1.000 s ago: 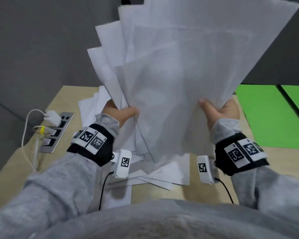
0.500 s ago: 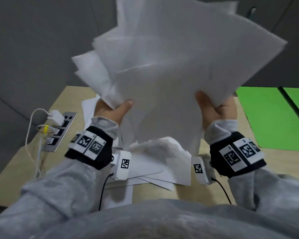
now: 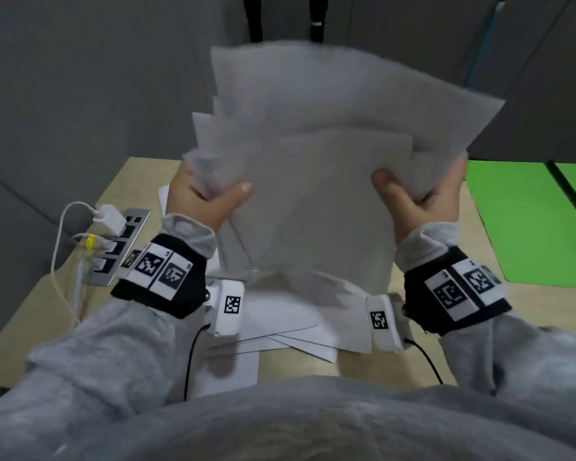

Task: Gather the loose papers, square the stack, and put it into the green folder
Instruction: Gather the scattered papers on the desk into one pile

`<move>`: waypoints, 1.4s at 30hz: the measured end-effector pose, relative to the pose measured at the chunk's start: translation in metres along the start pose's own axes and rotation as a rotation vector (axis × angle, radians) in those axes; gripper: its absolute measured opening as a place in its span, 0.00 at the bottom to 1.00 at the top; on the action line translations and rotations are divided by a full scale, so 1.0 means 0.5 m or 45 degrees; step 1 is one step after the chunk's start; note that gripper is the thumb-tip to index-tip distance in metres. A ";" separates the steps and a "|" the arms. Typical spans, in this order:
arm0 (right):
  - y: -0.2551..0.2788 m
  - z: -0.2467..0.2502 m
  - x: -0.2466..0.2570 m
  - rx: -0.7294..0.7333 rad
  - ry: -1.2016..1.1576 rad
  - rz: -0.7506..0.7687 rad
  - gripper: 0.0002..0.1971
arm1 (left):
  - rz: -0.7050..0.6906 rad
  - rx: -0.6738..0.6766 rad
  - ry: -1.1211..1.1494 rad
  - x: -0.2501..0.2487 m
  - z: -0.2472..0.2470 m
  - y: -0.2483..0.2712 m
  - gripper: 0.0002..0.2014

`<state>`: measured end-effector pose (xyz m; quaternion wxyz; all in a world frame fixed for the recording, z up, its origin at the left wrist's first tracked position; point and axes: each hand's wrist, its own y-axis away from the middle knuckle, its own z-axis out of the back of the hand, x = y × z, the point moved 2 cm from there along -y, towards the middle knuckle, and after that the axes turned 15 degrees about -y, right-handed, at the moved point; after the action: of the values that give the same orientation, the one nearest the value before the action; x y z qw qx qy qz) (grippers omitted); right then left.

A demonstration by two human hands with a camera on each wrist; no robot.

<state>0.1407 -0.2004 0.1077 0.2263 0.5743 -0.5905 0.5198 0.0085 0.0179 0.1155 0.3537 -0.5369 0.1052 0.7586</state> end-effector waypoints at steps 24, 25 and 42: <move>0.007 0.003 -0.060 -0.014 0.270 -0.389 0.24 | 0.161 0.095 -0.185 0.074 -0.024 0.003 0.15; 0.014 0.009 -0.080 0.044 0.388 -0.516 0.28 | 0.155 0.161 -0.221 0.083 -0.036 0.010 0.20; 0.029 0.033 -0.129 0.060 0.903 -0.885 0.21 | 0.399 0.328 -0.323 0.120 -0.124 0.028 0.13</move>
<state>0.1484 -0.1892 0.0412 0.5602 0.5300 -0.2386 0.5903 0.0347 -0.0004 0.0344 0.3078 -0.3647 0.2379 0.8460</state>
